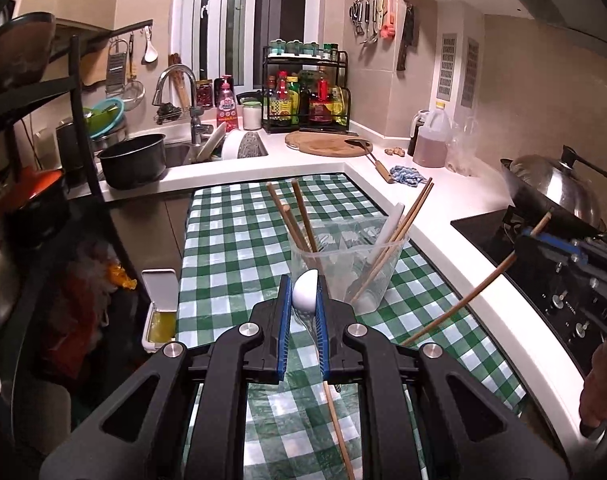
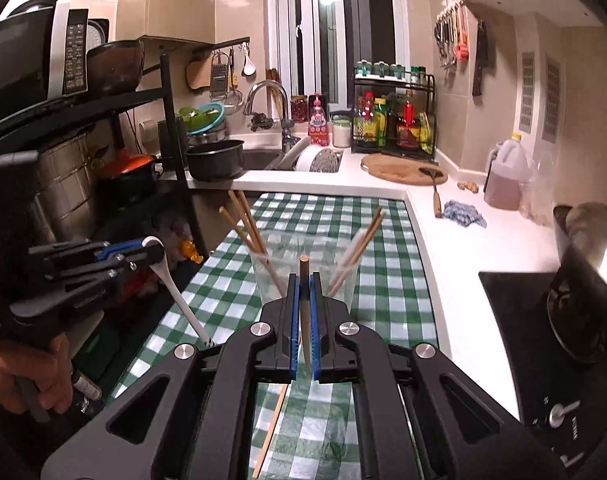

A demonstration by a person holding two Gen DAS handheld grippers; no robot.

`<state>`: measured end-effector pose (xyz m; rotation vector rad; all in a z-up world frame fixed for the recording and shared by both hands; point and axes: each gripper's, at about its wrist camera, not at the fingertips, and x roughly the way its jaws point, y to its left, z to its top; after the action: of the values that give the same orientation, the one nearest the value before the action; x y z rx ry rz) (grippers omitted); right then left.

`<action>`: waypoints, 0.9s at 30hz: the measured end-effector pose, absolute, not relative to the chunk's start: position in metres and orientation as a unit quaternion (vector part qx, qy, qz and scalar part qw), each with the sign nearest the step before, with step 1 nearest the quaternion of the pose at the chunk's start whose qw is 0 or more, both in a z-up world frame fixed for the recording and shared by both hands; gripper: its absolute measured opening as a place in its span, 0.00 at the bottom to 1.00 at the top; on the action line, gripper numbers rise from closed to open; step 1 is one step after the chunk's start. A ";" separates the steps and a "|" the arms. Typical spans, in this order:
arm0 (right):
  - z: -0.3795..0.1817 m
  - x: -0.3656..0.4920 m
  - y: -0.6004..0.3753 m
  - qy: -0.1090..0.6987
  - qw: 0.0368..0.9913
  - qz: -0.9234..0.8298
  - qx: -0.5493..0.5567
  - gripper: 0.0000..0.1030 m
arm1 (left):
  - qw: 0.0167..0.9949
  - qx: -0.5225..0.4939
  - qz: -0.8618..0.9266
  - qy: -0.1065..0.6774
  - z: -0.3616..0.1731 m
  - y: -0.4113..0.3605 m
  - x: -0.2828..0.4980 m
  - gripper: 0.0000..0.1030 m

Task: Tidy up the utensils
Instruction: 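Lift the spoon and chopstick and carry both over the clear container, then open the left tool dropping the spoon while the right tool releases its chopstick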

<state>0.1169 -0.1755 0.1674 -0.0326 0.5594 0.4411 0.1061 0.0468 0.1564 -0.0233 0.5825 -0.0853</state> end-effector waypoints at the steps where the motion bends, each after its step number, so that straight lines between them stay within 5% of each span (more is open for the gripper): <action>1: 0.172 0.120 -0.176 0.273 0.937 0.219 -0.012 0.05 | 0.957 -0.014 -0.045 0.285 0.160 0.049 0.109 0.11; 15: 0.255 0.172 -0.171 0.199 0.953 0.228 -0.009 0.05 | 0.978 -0.040 -0.063 0.194 0.249 0.054 0.167 0.11; 27: 0.187 0.235 -0.155 0.265 0.940 0.215 0.001 0.05 | 0.967 0.036 -0.060 0.244 0.190 0.024 0.241 0.11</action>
<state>0.2353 -0.1552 0.1874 0.0015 0.5405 0.4392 0.2407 0.0244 0.1902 0.0732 0.4942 -0.1203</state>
